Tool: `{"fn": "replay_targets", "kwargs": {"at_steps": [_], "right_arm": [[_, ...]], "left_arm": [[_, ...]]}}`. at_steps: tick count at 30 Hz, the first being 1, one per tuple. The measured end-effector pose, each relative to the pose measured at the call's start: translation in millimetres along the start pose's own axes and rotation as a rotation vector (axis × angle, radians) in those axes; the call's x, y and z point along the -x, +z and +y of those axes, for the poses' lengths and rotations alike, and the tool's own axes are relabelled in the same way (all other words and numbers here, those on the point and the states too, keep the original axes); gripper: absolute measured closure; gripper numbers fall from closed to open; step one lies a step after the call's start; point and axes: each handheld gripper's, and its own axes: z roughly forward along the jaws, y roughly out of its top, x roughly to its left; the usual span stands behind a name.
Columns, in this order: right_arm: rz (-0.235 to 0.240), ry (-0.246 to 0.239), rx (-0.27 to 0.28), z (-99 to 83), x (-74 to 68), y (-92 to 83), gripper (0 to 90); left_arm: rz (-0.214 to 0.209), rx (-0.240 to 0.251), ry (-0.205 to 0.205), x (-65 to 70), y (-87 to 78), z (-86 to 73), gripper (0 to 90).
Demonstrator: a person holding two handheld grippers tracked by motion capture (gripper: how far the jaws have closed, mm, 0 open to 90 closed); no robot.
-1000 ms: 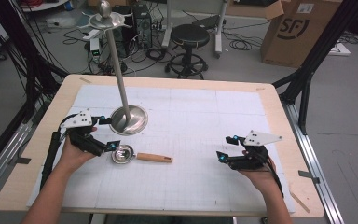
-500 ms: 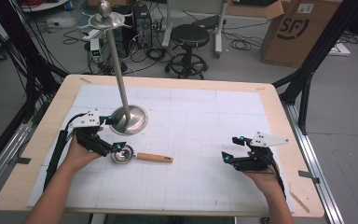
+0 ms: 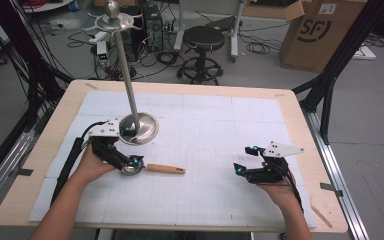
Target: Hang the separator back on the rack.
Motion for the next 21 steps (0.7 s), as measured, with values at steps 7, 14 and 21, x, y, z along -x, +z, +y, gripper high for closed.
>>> {"fn": "replay_targets", "kwargs": {"at_steps": [7,14,21], "right_arm": [[-0.003,-0.003,0.009,1.7,0.8,-1.3,22.9],[-0.003,-0.001,0.001,1.2,1.7,-0.5,22.9],[0.000,-0.002,0.000,1.5,2.0,1.1,22.8]], "left_arm": [[-0.043,-0.093,0.049,5.0,15.4,1.5,14.9],[-0.073,-0.209,0.091,8.7,25.1,15.6,17.8],[-0.115,-0.386,0.120,13.4,41.9,20.4,21.3]]}}
